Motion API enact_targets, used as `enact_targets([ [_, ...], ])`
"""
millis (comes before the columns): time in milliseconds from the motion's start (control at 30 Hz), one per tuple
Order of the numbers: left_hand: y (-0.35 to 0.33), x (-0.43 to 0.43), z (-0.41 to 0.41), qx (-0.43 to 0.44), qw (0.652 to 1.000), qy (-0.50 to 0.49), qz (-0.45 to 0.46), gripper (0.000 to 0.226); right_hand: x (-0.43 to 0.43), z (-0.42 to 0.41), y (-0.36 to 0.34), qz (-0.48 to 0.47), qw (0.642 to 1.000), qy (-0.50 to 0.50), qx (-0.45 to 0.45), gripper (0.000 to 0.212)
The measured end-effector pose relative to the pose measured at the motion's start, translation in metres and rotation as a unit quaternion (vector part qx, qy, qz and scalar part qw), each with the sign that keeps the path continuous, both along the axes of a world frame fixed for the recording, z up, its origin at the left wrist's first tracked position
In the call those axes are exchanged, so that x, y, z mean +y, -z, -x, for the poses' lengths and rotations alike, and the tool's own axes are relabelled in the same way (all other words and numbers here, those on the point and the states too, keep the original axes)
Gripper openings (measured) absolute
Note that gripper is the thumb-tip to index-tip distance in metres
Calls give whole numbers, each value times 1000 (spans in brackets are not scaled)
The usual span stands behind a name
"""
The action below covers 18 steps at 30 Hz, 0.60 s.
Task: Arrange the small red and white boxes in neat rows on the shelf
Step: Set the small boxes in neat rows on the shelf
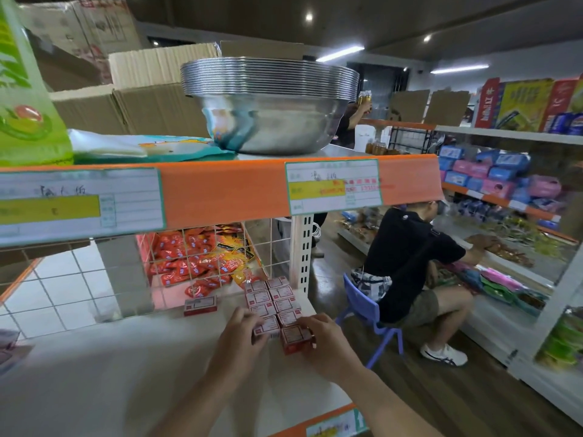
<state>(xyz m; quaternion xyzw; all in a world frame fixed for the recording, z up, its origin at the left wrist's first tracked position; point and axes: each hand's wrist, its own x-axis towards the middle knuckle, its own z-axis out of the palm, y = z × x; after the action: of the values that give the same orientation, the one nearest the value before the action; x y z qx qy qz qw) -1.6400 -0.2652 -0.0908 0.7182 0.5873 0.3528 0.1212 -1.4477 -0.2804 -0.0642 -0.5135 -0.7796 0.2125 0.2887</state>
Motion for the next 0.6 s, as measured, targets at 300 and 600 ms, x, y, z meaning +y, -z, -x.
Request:
enact_targets([
  [300, -1, -4, -7, 0, 1000, -9, -5, 24, -4, 4, 1, 46, 997, 56, -24, 41],
  [600, -6, -9, -2, 9, 1000, 12, 27, 37, -2, -1, -3, 88, 994, 55, -34, 57],
])
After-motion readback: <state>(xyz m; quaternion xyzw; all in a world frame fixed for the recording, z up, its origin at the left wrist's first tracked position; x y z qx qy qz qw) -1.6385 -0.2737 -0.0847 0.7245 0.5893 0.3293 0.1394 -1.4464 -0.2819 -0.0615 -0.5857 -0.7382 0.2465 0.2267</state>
